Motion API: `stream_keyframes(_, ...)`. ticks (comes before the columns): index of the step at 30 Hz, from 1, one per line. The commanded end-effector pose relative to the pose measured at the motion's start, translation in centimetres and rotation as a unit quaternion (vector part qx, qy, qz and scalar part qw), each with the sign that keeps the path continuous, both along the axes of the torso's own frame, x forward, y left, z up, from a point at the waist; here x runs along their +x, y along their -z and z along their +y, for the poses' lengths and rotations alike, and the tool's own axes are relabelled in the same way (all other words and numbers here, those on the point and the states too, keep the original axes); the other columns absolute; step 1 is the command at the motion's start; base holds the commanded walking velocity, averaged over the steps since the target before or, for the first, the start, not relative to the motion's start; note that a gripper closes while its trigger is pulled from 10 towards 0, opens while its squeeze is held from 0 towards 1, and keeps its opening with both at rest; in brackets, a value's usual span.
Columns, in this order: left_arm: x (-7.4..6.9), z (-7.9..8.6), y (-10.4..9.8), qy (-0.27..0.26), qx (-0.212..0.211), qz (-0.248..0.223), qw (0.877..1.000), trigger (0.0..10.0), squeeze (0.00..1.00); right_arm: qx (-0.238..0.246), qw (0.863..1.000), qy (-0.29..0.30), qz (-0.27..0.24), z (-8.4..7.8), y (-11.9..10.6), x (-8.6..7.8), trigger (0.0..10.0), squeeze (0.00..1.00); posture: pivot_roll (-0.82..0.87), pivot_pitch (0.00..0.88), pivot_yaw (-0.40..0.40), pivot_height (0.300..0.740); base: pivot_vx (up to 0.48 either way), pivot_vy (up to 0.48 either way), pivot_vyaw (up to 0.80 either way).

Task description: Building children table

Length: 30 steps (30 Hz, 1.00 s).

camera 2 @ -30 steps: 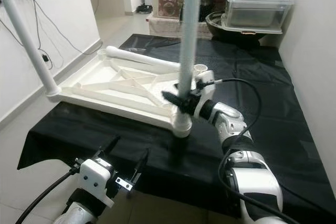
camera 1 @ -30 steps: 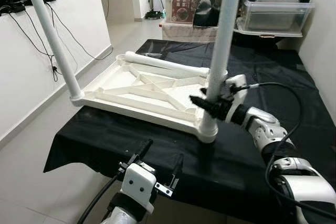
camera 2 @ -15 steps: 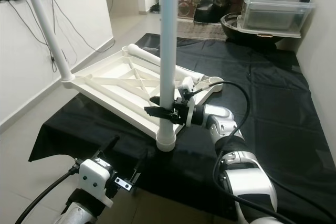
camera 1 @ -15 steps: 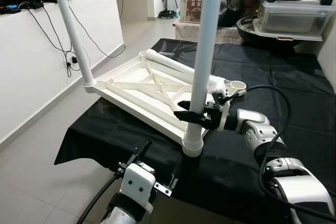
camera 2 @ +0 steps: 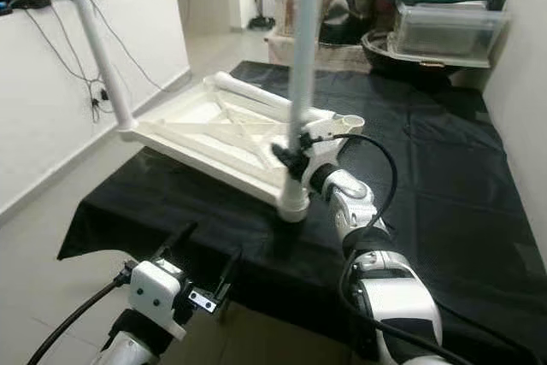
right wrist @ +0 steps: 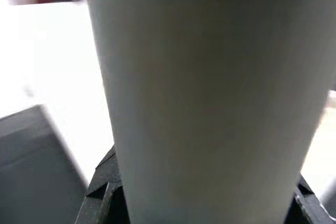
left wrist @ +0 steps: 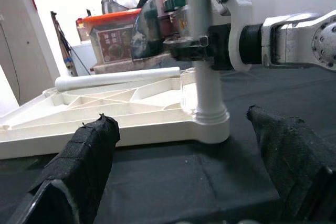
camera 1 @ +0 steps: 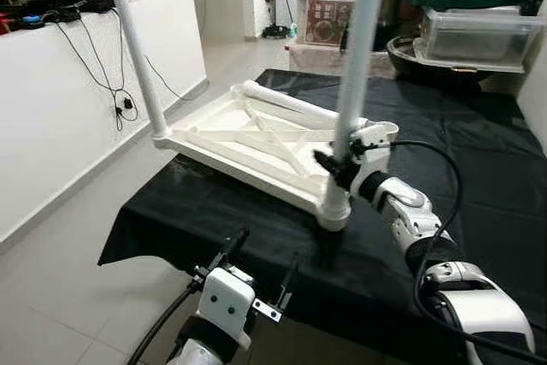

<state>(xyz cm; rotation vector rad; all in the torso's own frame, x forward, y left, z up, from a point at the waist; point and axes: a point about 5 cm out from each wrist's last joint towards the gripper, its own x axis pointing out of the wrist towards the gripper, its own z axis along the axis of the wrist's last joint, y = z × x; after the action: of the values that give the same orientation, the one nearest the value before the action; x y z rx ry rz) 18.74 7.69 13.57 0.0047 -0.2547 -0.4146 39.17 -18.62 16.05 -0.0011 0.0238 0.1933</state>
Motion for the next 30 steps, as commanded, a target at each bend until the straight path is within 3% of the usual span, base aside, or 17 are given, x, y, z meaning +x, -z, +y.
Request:
stream_keyframes(1, -0.1, 0.1, 0.3, 0.003, 0.001, 0.008, 1.000, 10.0, 0.00, -0.021, 0.960, 0.273, 0.060, -5.0, 3.6, -2.1, 0.0, 0.00, 0.04, 0.000, 0.017, 0.740, 0.000, 0.000, 0.00)
stream_keyframes(2, -0.1, 0.1, 0.3, 0.003, 0.001, 0.009, 1.000, 10.0, 0.00, -0.031, 0.943, 0.325, 0.055, -5.6, 3.8, -2.6, 0.0, 0.00, 0.04, 0.000, 0.017, 0.740, 0.000, 0.000, 0.00)
stream_keyframes(6, -0.1, 0.1, 0.3, 0.004, 0.001, 0.009, 1.000, 10.0, 0.00, -0.038, 0.936, 0.347, 0.050, -5.9, 3.8, -2.8, 0.0, 0.00, 0.04, 0.000, 0.017, 0.740, 0.000, 0.000, 0.00)
stream_keyframes(11, 0.0, 0.1, 0.3, 0.005, 0.002, 0.009, 1.000, 10.0, 0.00, -0.023, 0.919, 0.388, 0.071, -4.4, 4.4, -3.0, 0.0, 0.00, 0.05, 0.000, 0.018, 0.740, 0.000, 0.000, 0.00)
stream_keyframes(14, 0.0, 0.1, 0.4, 0.005, 0.002, 0.010, 1.000, 10.0, 0.00, -0.030, 0.916, 0.393, 0.069, -3.8, 4.1, -2.8, 0.0, 0.00, 0.05, 0.000, 0.018, 0.740, 0.000, 0.000, 0.00)
stream_keyframes(15, 0.0, 0.1, 0.4, 0.005, 0.002, 0.010, 1.000, 10.0, 0.00, -0.027, 0.917, 0.393, 0.067, -3.4, 3.8, -2.5, 8.7, 0.00, 0.05, 0.000, 0.018, 0.740, 0.000, 0.000, 0.00)
stream_keyframes(16, 0.0, 0.1, 0.4, 0.005, 0.002, 0.010, 1.000, 10.0, 0.00, -0.027, 0.917, 0.393, 0.067, -3.4, 3.8, -2.5, 8.7, 0.00, 0.05, 0.000, 0.018, 0.740, 0.000, 0.000, 0.00)
stream_keyframes(17, 0.0, 0.1, 0.3, 0.004, 0.002, 0.011, 1.000, 10.0, 0.00, -0.013, 0.924, 0.380, 0.040, -2.7, 3.0, -2.2, 10.0, 0.00, 0.04, 0.000, 0.016, 0.740, 0.000, 0.000, 0.00)
stream_keyframes(18, 0.0, 0.1, 0.3, 0.004, 0.002, 0.011, 1.000, 10.0, 0.00, -0.013, 0.924, 0.380, 0.040, -2.7, 3.0, -2.2, 10.0, 0.00, 0.04, 0.000, 0.016, 0.740, 0.000, 0.000, 0.00)
stream_keyframes(19, 0.0, 0.1, 0.4, 0.004, 0.001, 0.011, 1.000, 10.0, 0.00, 0.004, 0.938, 0.347, 0.009, -1.9, 2.0, -1.7, 10.0, 1.00, 0.04, 0.000, 0.016, 0.740, 0.000, 0.000, 0.00)
stream_keyframes(20, 0.0, 0.1, 0.4, 0.004, 0.001, 0.011, 1.000, 10.0, 0.00, 0.004, 0.938, 0.347, 0.009, -1.9, 2.0, -1.7, 10.0, 1.00, 0.04, 0.000, 0.016, 0.740, 0.000, 0.000, 0.00)
stream_keyframes(21, 0.0, 0.1, 0.4, 0.005, 0.001, 0.012, 1.000, 10.0, 0.00, 0.032, 0.957, 0.287, -0.028, -1.0, 0.7, -1.0, 10.0, 0.08, 0.04, 0.000, 0.016, 0.740, 0.000, 0.000, 0.00)
stream_keyframes(22, 0.0, 0.1, 0.4, 0.005, 0.001, 0.012, 1.000, 10.0, 0.00, 0.032, 0.957, 0.287, -0.028, -1.0, 0.7, -1.0, 10.0, 0.08, 0.04, 0.000, 0.016, 0.740, 0.000, 0.000, 0.00)
stream_keyframes(23, 0.0, 0.1, 0.4, 0.005, 0.001, 0.012, 1.000, 10.0, 0.00, 0.050, 0.965, 0.256, -0.032, -0.7, 0.4, -0.7, 10.0, 0.00, 0.04, 0.000, 0.016, 0.740, 0.000, 0.000, 0.00)
stream_keyframes(25, 0.0, 0.1, 0.4, 0.005, 0.001, 0.012, 1.000, 10.0, 0.00, 0.050, 0.965, 0.256, -0.032, -0.7, 0.4, -0.7, 10.0, 0.00, 0.04, 0.000, 0.016, 0.740, 0.000, 0.000, 0.00)
stream_keyframes(28, 0.1, 0.0, 0.3, 0.005, 0.001, 0.012, 1.000, 10.0, 0.00, 0.098, 0.982, 0.159, -0.033, -0.6, -0.2, -0.2, 10.0, 0.00, 0.04, 0.000, 0.016, 0.740, 0.000, 0.000, 0.00)
stream_keyframes(30, 0.1, 0.0, 0.3, 0.004, 0.001, 0.011, 1.000, 10.0, 0.00, 0.092, 0.986, 0.131, -0.033, -0.8, -0.4, -0.1, 10.0, 0.00, 0.04, 0.000, 0.016, 0.740, 0.000, 0.000, 0.00)
